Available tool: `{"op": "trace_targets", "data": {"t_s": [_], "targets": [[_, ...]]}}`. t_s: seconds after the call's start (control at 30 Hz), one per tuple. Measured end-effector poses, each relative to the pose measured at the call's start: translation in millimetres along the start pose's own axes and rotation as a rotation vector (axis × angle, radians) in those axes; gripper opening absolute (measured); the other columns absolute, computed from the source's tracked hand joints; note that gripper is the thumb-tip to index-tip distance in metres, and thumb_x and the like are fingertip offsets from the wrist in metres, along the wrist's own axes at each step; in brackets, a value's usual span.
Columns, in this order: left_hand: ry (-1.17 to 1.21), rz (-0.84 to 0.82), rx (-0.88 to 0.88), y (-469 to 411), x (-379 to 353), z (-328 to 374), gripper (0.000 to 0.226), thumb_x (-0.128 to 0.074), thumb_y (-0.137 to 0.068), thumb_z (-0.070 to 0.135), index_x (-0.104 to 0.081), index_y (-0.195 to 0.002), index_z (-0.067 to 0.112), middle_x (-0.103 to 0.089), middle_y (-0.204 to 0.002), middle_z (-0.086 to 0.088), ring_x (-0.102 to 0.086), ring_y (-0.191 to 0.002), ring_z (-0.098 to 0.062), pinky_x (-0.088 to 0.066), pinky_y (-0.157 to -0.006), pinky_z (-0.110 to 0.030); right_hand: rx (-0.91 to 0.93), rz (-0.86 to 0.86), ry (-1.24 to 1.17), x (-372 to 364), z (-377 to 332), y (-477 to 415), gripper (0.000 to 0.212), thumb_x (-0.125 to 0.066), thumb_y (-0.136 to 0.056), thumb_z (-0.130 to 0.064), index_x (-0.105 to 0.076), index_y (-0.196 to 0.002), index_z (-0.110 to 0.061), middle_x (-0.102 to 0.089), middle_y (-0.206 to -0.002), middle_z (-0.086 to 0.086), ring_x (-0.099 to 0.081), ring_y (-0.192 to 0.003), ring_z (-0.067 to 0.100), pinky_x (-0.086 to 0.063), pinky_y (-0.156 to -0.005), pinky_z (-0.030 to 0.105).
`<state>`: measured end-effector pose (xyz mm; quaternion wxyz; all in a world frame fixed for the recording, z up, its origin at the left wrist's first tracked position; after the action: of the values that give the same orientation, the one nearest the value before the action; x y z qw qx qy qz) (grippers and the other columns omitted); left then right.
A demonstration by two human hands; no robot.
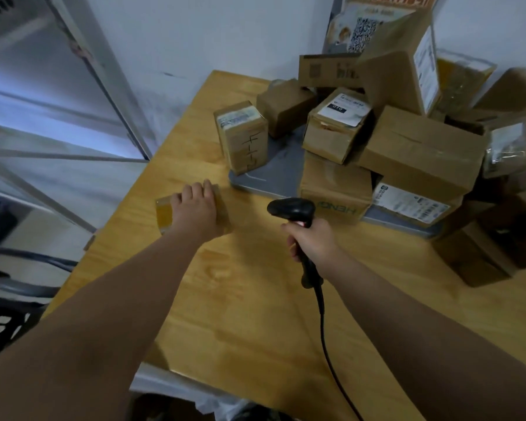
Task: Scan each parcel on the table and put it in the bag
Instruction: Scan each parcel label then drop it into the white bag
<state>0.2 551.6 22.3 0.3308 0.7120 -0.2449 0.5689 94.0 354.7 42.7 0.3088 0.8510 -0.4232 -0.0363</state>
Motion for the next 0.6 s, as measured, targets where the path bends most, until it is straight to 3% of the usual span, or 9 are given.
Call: {"op": "trace_targets", "data": {"t_s": [0.13,0.2,0.27,0.4,0.5,0.6], "targets": [[0.209,0.367,-0.156,30,-3,15,0.101,-0.083,-0.055,0.042,-0.038,-0.138,0.008,-0.045,-0.133,-0.013,-0.040,-0.121,-0.033,-0.031,-0.098,-0.049,0.004,-0.036,-0.145,18,0,10,0.016,-0.069,-0.089,-0.021,-0.067,-0.100,-0.009,-0.070,-0.084,0.011,-0.064,-0.063,0.019,-0.053,-0.059,0.028],[0.275,0.597,-0.294,47,-6,27,0.097,-0.083,-0.049,0.039,-0.042,-0.131,0.006,-0.047,-0.126,-0.016,-0.041,-0.114,-0.034,-0.031,-0.094,-0.049,0.041,-0.027,-0.196,32,-2,18,0.024,-0.070,-0.088,-0.029,-0.065,-0.106,-0.015,-0.071,-0.098,0.008,-0.070,-0.079,0.022,-0.058,-0.069,0.030],[0.309,0.750,-0.425,62,-3,45,0.088,-0.073,-0.057,0.045,-0.038,-0.128,0.008,-0.041,-0.126,-0.013,-0.040,-0.113,-0.033,-0.029,-0.095,-0.049,0.085,0.001,-0.249,48,-2,27,0.027,-0.072,-0.084,-0.036,-0.061,-0.106,-0.025,-0.067,-0.107,0.003,-0.070,-0.091,0.024,-0.060,-0.077,0.036],[0.347,0.885,-0.571,78,20,90,0.078,-0.063,-0.067,0.054,-0.037,-0.126,0.011,-0.037,-0.124,-0.009,-0.039,-0.113,-0.029,-0.026,-0.098,-0.046,0.092,0.062,-0.416,77,-5,47,0.042,-0.074,-0.078,-0.044,-0.054,-0.112,-0.031,-0.062,-0.102,-0.007,-0.067,-0.097,0.027,-0.058,-0.080,0.043],[0.342,0.960,-0.676,88,38,125,0.073,-0.060,-0.072,0.056,-0.038,-0.127,0.012,-0.038,-0.123,-0.007,-0.039,-0.114,-0.027,-0.026,-0.098,-0.044,0.031,0.070,-0.638,100,-8,58,0.053,-0.079,-0.073,-0.043,-0.059,-0.117,-0.022,-0.070,-0.102,-0.001,-0.068,-0.098,0.025,-0.060,-0.076,0.045],[0.267,0.994,-0.751,94,51,150,0.070,-0.060,-0.074,0.052,-0.038,-0.129,0.014,-0.038,-0.124,-0.005,-0.039,-0.115,-0.026,-0.026,-0.097,-0.043,0.028,0.065,-0.691,123,-6,60,0.057,-0.084,-0.070,-0.039,-0.063,-0.119,-0.018,-0.075,-0.103,0.003,-0.070,-0.098,0.023,-0.057,-0.086,0.047]]}}
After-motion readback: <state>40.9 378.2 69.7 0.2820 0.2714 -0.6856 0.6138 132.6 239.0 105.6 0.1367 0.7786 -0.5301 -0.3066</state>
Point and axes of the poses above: each hand's wrist, its own y-axis away from the middle knuckle, its own x-axis out of the back of the hand, z = x × y, the point moved 1 cm from there along -y, towards the middle knuckle
